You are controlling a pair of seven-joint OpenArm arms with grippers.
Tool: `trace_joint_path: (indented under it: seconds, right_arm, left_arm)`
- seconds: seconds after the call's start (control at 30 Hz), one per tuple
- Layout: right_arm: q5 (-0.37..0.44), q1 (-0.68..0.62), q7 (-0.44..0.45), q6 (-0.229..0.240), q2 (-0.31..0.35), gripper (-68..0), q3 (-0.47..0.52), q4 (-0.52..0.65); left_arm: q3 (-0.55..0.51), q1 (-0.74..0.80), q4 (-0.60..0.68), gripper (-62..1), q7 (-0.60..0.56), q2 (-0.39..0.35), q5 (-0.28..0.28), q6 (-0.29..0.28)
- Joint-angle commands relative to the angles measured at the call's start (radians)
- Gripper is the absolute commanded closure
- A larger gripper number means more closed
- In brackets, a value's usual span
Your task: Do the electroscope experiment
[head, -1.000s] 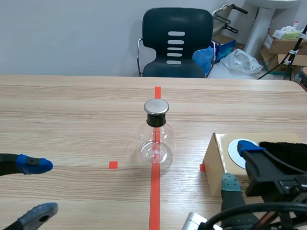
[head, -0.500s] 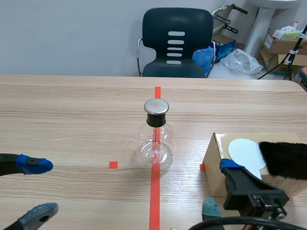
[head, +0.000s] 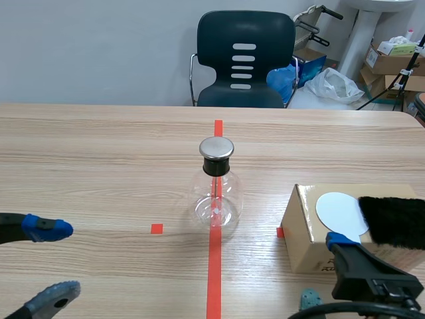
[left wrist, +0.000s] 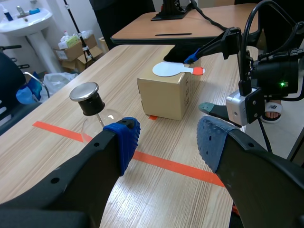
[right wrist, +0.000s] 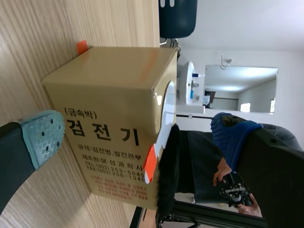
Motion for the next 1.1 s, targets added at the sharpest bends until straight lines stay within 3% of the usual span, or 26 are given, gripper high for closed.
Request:
trace_joint_path:
  seconds: [0.0, 0.6, 0.97, 1.07]
  right_arm:
    - [0.007, -0.009, -0.005, -0.058, 0.018, -64.5, 0.01, 0.019]
    - [0.066, -0.055, 0.126, -0.058, 0.019, -64.5, 0.16, 0.027]
    - [0.065, -0.054, 0.153, -0.058, 0.017, -64.4, 0.19, 0.027]
    - [0.064, -0.055, 0.164, -0.058, 0.017, -61.8, 0.192, 0.027]
  left_arm:
    - [-0.004, -0.003, 0.018, -30.2, -0.015, 0.005, -0.01, -0.003]
    - [-0.004, -0.003, 0.018, -30.2, -0.015, 0.005, -0.01, -0.003]
    - [-0.004, -0.003, 0.018, -30.2, -0.015, 0.005, -0.01, -0.003]
    - [-0.004, -0.003, 0.018, -30.2, -0.015, 0.005, -0.01, -0.003]
